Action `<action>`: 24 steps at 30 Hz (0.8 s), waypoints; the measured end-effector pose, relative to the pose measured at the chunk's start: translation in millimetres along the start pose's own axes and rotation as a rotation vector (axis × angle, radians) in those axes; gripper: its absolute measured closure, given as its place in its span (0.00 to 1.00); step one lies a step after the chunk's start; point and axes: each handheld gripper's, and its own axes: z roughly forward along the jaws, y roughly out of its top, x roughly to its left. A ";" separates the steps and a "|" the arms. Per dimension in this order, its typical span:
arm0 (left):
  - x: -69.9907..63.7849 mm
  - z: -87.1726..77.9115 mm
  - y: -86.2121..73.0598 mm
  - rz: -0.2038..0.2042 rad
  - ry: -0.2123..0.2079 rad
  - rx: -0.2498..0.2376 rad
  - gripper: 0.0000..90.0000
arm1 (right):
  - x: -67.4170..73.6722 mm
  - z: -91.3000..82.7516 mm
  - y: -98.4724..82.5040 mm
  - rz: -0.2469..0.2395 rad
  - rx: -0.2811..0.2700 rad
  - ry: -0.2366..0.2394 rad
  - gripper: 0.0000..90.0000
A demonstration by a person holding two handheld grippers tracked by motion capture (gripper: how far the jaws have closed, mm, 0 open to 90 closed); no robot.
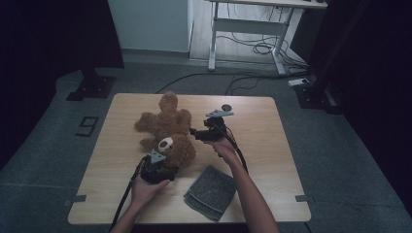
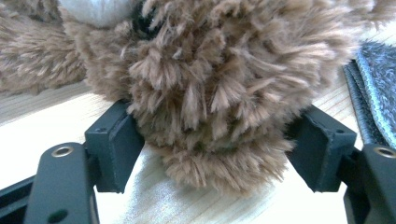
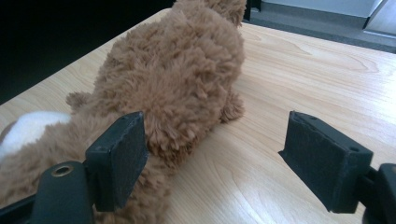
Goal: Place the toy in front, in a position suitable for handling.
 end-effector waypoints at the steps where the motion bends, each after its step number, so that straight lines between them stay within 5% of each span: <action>1: 0.0 0.1 0.1 0.000 0.001 0.000 0.28 | 0.1 1.3 1.4 -0.001 0.002 0.002 0.23; 24: 0.7 -0.2 -0.2 0.012 0.005 -0.001 0.36 | 4.2 32.2 8.2 0.001 0.022 0.015 0.23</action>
